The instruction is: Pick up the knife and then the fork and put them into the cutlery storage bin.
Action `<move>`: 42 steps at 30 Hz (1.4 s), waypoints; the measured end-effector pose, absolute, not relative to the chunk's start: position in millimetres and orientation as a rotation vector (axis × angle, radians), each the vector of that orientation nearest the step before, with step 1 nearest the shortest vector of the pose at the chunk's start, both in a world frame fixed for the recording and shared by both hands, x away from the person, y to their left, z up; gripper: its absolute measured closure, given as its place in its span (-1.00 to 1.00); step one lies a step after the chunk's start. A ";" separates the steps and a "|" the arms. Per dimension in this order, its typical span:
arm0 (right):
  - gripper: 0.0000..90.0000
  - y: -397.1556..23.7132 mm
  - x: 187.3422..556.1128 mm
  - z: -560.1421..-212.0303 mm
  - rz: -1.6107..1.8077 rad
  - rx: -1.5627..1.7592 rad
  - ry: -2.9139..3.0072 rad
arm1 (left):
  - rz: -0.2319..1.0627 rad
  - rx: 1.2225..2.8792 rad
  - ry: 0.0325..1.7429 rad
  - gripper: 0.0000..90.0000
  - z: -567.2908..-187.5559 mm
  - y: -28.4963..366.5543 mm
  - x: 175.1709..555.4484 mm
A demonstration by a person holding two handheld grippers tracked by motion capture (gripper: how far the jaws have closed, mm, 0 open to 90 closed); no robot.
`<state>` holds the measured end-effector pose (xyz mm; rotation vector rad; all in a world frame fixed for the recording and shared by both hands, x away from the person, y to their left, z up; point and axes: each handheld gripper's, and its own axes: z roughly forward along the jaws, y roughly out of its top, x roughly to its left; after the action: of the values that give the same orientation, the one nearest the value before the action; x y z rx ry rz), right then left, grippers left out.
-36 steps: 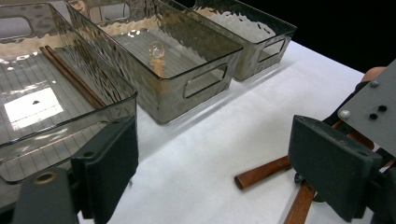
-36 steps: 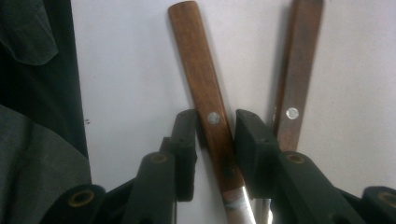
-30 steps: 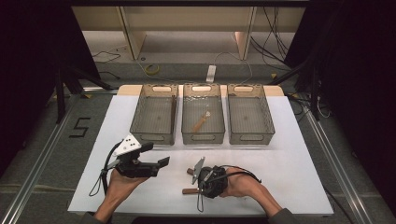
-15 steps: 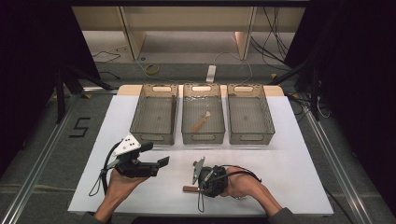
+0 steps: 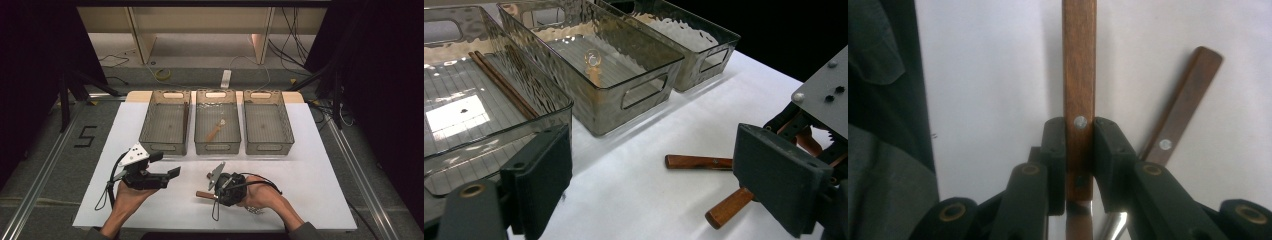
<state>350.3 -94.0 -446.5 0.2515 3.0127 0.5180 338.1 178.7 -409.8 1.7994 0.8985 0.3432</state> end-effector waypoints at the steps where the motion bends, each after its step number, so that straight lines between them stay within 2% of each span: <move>1: 0.71 -94.4 350.4 -446.1 0.524 0.256 3.015 | 0.344 1.800 0.900 -0.65 -409.8 178.7 337.8; 25: 0.71 -104.1 358.6 -437.5 0.680 0.380 2.974 | 0.347 1.786 0.906 -0.65 -409.5 179.7 337.9; 42: 0.71 -127.1 372.7 -417.1 0.780 0.516 2.926 | 0.343 1.780 0.911 -0.65 -409.5 181.2 338.1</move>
<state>372.7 -127.1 -417.1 0.5164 2.9261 0.7799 338.1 181.2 -409.5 1.7799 0.9109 0.3435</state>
